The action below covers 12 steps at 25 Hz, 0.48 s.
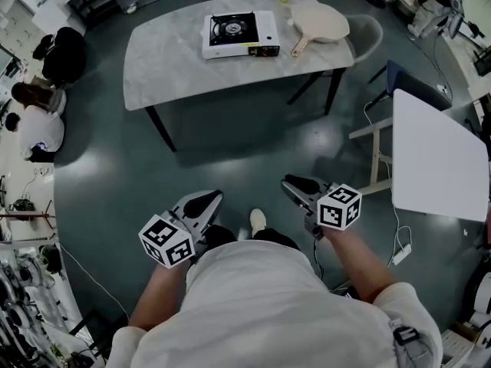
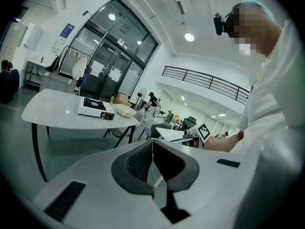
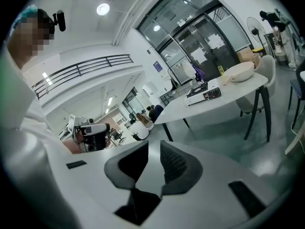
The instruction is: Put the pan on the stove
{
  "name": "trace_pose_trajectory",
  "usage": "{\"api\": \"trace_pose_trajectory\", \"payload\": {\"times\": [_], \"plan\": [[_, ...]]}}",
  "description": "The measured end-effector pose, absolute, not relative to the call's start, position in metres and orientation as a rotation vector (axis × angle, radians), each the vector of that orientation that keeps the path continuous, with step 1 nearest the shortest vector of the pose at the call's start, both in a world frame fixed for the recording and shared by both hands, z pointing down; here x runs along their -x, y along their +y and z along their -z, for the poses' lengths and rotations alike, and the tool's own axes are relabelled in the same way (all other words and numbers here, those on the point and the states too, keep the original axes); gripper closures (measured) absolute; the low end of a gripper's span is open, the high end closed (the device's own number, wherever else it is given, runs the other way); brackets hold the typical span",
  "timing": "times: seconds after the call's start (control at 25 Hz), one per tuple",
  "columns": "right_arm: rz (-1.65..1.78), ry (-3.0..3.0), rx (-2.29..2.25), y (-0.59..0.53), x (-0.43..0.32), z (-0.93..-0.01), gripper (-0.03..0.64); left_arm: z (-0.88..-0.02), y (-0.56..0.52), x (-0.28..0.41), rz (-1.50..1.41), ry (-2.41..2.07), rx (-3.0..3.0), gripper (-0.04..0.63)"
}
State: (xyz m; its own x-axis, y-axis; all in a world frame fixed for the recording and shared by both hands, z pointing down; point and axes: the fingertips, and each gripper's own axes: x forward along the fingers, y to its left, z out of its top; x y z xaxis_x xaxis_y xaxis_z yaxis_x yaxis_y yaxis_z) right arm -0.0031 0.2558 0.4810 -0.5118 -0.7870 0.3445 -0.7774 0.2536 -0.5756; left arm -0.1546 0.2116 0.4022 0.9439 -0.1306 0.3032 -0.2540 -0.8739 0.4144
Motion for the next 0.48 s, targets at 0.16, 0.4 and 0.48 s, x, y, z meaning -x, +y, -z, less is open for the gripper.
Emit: {"api": "trace_pose_trajectory", "payload": {"times": [0.16, 0.4, 0.48], "plan": [[1.174, 2.408, 1.579, 0.232, -0.026, -0.494, 0.526, -0.41, 0.186, 0.134, -0.376, -0.24, -2.62, 0.575], [1.221, 2.303, 1.655, 0.182, -0.056, -0.507, 0.523, -0.424, 0.122, 0.112, -0.357, -0.165, -2.612, 0.575], [1.246, 2.236, 1.659, 0.158, -0.064, -0.507, 0.518, -0.421, 0.093, 0.108, -0.348, -0.132, -2.628, 0.575]]}}
